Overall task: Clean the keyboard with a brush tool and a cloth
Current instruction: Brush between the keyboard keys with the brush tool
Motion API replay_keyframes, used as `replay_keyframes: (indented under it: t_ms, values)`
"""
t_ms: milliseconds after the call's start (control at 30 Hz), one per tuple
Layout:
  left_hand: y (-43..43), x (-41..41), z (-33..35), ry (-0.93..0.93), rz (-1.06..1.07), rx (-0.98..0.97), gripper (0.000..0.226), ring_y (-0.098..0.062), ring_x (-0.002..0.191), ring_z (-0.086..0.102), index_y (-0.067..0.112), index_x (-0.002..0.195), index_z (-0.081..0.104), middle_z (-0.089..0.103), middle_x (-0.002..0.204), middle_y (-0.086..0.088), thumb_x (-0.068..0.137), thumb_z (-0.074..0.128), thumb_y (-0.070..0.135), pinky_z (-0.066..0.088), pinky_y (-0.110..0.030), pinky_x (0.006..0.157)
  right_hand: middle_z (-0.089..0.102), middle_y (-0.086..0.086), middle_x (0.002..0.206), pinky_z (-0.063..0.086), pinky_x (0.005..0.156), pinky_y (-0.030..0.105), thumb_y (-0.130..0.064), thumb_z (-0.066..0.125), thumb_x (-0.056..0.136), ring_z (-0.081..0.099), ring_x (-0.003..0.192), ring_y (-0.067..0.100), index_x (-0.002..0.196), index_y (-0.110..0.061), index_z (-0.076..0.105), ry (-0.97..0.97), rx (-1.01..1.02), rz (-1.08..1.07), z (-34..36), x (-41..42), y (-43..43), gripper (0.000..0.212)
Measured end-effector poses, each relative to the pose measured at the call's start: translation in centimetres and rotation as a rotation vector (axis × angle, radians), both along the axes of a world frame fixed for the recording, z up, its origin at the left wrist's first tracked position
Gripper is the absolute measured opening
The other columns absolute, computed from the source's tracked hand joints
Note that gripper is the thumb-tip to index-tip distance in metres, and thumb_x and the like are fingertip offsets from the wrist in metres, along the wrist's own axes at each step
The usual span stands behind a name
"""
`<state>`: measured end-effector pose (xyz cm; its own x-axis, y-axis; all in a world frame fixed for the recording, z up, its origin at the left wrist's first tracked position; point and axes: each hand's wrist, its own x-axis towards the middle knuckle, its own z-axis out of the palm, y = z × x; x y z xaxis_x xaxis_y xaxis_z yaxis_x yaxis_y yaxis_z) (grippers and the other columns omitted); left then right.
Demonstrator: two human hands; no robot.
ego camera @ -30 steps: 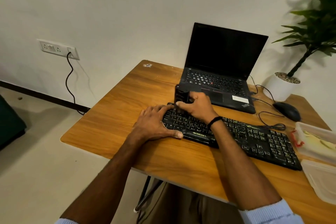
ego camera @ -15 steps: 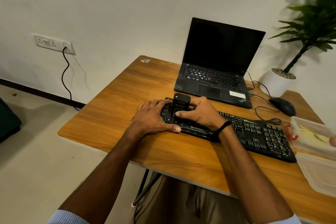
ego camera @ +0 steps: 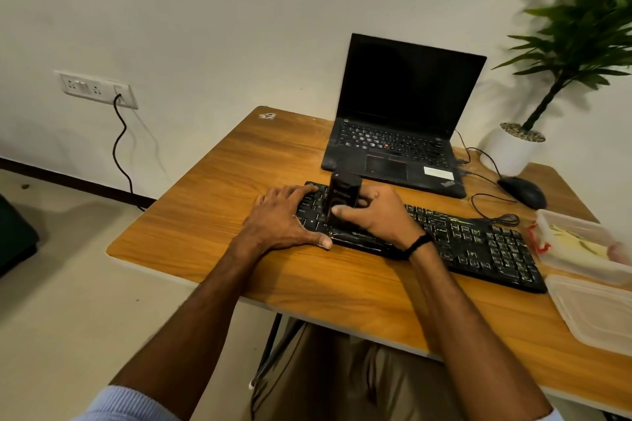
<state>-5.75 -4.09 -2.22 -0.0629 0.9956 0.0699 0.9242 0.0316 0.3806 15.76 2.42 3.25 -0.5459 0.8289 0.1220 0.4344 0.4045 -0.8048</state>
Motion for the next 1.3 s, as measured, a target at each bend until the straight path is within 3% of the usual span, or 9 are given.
replay_keyframes:
  t_ms: [67, 200, 333, 433, 567, 667, 1000, 1133, 1300]
  values:
    - [0.0, -0.2, 0.1, 0.003, 0.0, -0.004, 0.139, -0.026, 0.144, 0.032, 0.041, 0.159, 0.019, 0.032, 0.163, 0.003, 0.04, 0.041, 0.11, 0.026, -0.052, 0.118, 0.074, -0.008, 0.101, 0.056, 0.074, 0.018, -0.028, 0.083, 0.076, 0.07, 0.09, 0.002, 0.109, -0.018, 0.072, -0.038, -0.049, 0.103, 0.0, -0.1, -0.7, 0.036]
    - [0.0, 0.1, 0.1, 0.006, 0.0, -0.004, 0.137, -0.026, 0.142, 0.033, 0.042, 0.159, 0.021, 0.033, 0.162, 0.003, 0.041, 0.042, 0.109, 0.027, -0.052, 0.117, 0.068, -0.016, 0.094, 0.049, 0.064, 0.008, -0.034, 0.079, 0.08, 0.063, 0.083, -0.006, 0.111, -0.023, 0.071, -0.03, 0.143, -0.106, 0.2, 0.4, -0.8, 0.034]
    - [0.0, 0.0, 0.3, 0.007, 0.009, -0.022, 0.144, -0.027, 0.143, 0.033, 0.041, 0.159, 0.018, 0.032, 0.162, 0.002, 0.035, 0.036, 0.112, 0.027, -0.05, 0.117, 0.071, -0.012, 0.099, 0.054, 0.071, 0.015, -0.033, 0.082, 0.077, 0.065, 0.088, -0.004, 0.111, -0.021, 0.071, -0.094, 0.073, 0.067, 0.1, 0.6, -1.8, 0.037]
    - [0.1, 0.1, 0.3, 0.006, 0.004, -0.015, 0.143, -0.027, 0.142, 0.033, 0.042, 0.159, 0.02, 0.033, 0.162, 0.002, 0.035, 0.035, 0.113, 0.027, -0.05, 0.116, 0.066, -0.021, 0.089, 0.047, 0.061, 0.005, -0.033, 0.08, 0.079, 0.062, 0.079, -0.007, 0.109, -0.023, 0.071, -0.035, 0.114, -0.056, 0.1, 1.0, -2.0, 0.033]
    - [0.1, 0.0, 0.3, 0.009, 0.008, -0.027, 0.146, -0.027, 0.141, 0.034, 0.041, 0.159, 0.019, 0.032, 0.162, 0.001, 0.033, 0.033, 0.113, 0.028, -0.05, 0.116, 0.067, -0.016, 0.104, 0.045, 0.07, 0.006, -0.036, 0.081, 0.078, 0.06, 0.09, -0.004, 0.118, -0.022, 0.068, -0.115, 0.104, 0.053, -0.1, 1.0, -2.9, 0.045]
    - [0.1, 0.1, 0.2, 0.007, 0.003, -0.013, 0.146, -0.027, 0.141, 0.035, 0.041, 0.159, 0.02, 0.033, 0.162, 0.001, 0.033, 0.032, 0.114, 0.028, -0.051, 0.116, 0.065, -0.02, 0.09, 0.046, 0.062, 0.005, -0.033, 0.081, 0.078, 0.059, 0.08, -0.007, 0.112, -0.023, 0.07, -0.03, 0.133, -0.052, -0.2, 1.5, -3.0, 0.037]
    - [0.1, -0.1, 0.3, -0.013, -0.006, -0.038, 0.138, -0.027, 0.142, 0.032, 0.042, 0.159, 0.02, 0.032, 0.163, 0.0, 0.041, 0.056, 0.104, 0.026, -0.051, 0.117, 0.066, -0.019, 0.099, 0.051, 0.074, 0.01, -0.033, 0.082, 0.077, 0.06, 0.09, -0.01, 0.115, -0.021, 0.069, -0.07, 0.015, 0.08, -0.7, 1.8, -3.2, 0.042]
    - [0.1, 0.0, 0.3, -0.009, -0.005, -0.04, 0.139, -0.027, 0.143, 0.031, 0.043, 0.159, 0.019, 0.031, 0.163, 0.001, 0.037, 0.047, 0.106, 0.025, -0.051, 0.118, 0.068, -0.019, 0.094, 0.05, 0.068, 0.008, -0.03, 0.081, 0.079, 0.066, 0.09, -0.003, 0.113, -0.02, 0.071, 0.044, 0.063, -0.027, -0.9, 1.8, -2.7, 0.037]
    - [0.2, -0.1, 0.2, -0.011, -0.009, -0.038, 0.139, -0.027, 0.143, 0.031, 0.045, 0.158, 0.019, 0.031, 0.163, 0.001, 0.037, 0.046, 0.107, 0.026, -0.052, 0.118, 0.068, -0.016, 0.101, 0.047, 0.069, 0.008, -0.028, 0.083, 0.076, 0.061, 0.089, -0.006, 0.107, -0.026, 0.068, -0.118, -0.01, 0.114, 0.3, 2.7, -2.7, 0.034]
